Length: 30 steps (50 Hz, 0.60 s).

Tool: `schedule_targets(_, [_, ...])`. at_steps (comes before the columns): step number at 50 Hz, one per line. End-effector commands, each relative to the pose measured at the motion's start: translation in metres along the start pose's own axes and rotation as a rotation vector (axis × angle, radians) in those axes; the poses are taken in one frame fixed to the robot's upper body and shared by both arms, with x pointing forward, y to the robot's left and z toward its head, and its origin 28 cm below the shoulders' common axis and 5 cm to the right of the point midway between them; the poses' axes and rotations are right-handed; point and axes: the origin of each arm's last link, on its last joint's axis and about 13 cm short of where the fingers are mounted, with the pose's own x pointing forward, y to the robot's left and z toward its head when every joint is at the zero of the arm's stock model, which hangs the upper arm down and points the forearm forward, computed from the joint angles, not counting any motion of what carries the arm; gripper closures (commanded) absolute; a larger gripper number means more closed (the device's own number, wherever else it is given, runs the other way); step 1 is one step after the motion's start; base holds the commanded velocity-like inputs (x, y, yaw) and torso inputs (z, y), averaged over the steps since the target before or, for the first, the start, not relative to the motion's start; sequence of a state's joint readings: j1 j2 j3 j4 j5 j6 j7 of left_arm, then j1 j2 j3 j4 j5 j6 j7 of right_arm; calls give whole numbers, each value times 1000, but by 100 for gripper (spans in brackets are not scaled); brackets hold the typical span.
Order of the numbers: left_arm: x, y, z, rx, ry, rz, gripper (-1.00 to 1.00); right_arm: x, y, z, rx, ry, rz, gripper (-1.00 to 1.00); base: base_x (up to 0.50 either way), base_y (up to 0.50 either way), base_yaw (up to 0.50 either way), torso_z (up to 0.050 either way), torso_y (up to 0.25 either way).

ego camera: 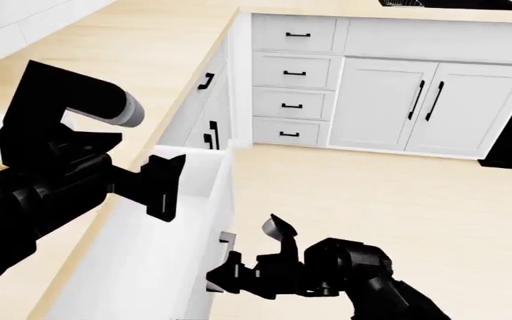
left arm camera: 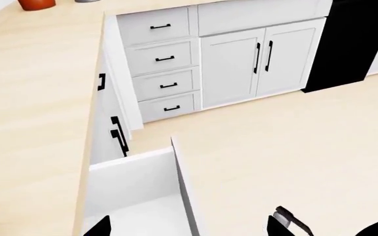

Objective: Place the bar in the bowl and close the drawer.

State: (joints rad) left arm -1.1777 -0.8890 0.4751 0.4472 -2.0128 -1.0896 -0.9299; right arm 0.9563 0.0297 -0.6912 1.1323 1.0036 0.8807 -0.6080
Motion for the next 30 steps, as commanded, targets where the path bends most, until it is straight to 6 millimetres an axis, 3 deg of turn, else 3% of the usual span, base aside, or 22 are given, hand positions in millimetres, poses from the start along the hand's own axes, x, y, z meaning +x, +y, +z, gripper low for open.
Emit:
schedule_targets(1, [1,2,0,-3,2,1,-100,21,29,6,35,-15,143,-100,0,0,0,0,0])
schedule_targets(30, [7,7,-2,-14,12,1,-100,45,79,8,-7,-4,214,-100,0,0,0,1,1])
